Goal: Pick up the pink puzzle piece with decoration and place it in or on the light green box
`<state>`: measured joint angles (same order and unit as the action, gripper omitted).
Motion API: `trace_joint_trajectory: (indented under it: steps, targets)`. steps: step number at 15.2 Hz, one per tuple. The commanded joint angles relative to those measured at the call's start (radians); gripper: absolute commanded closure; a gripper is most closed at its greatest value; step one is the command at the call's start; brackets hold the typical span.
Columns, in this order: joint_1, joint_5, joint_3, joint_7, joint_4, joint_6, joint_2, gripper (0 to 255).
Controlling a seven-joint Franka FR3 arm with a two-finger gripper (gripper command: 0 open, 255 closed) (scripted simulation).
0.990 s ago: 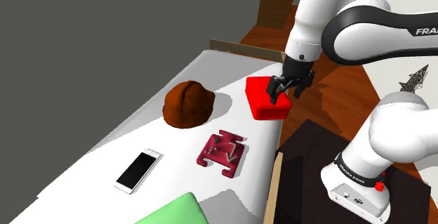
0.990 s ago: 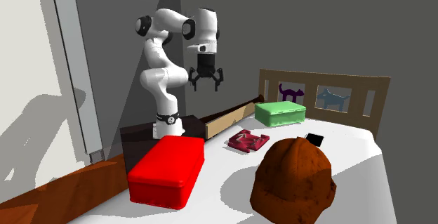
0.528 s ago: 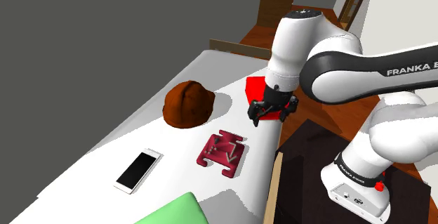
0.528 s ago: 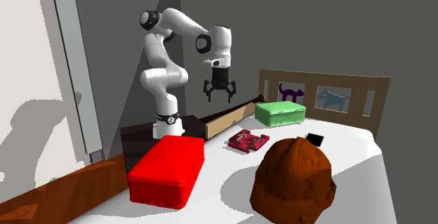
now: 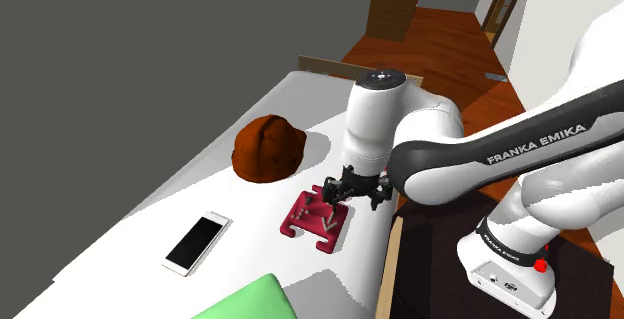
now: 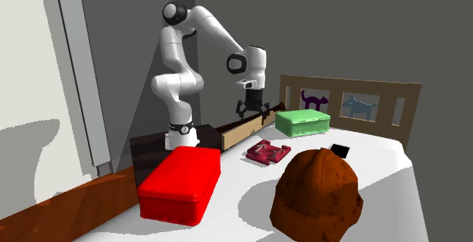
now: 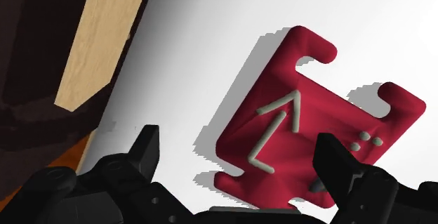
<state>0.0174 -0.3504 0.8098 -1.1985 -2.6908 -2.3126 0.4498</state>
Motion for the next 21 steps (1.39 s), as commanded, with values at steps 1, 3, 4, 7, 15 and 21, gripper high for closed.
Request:
trace_joint_trajectory:
  steps: [1, 3, 4, 7, 15, 21]
  targets:
    - [0.061, 0.040, 0.091, -0.112, 0.034, -0.071, -0.101, 0]
    - [0.148, 0.129, 0.193, -0.245, 0.073, -0.134, -0.213, 0]
    - [0.203, 0.202, 0.251, -0.331, 0.095, -0.163, -0.279, 0]
    - [0.312, 0.497, 0.346, -0.609, 0.152, -0.202, -0.481, 0]
    - [0.194, 0.812, 0.178, -0.833, 0.157, -0.265, -0.668, 0]
    - [0.194, 0.812, 0.178, -0.833, 0.157, -0.265, -0.668, 0]
